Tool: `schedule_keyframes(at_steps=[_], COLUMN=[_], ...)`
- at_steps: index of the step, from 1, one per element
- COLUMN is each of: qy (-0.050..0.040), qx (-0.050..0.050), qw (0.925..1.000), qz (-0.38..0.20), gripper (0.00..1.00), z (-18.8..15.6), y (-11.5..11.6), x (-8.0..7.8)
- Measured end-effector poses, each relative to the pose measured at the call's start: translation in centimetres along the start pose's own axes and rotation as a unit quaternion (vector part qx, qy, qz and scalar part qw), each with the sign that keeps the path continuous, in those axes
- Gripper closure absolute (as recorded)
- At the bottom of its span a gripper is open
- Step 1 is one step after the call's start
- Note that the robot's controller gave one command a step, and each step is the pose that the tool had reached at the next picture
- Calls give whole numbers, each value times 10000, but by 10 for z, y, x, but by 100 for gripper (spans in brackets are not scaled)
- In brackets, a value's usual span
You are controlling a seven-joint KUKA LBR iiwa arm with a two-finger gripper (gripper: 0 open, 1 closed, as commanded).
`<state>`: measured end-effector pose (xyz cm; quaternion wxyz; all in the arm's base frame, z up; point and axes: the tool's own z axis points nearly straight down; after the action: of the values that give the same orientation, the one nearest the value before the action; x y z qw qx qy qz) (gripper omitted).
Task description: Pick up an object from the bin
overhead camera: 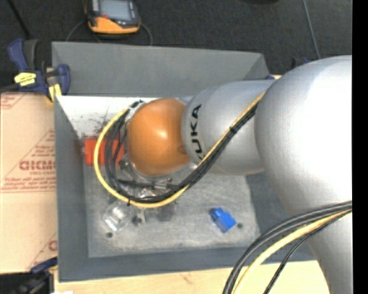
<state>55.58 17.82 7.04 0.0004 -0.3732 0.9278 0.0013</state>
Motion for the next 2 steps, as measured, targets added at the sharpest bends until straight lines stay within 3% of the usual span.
schedule_keyframes(at_steps=[1,2], qy=[-35,-6], qx=[42,18], qw=[9999,9966], qz=[134,-825], gripper=[100,100], z=[-104,1], y=[-36,-71], x=[-17,10])
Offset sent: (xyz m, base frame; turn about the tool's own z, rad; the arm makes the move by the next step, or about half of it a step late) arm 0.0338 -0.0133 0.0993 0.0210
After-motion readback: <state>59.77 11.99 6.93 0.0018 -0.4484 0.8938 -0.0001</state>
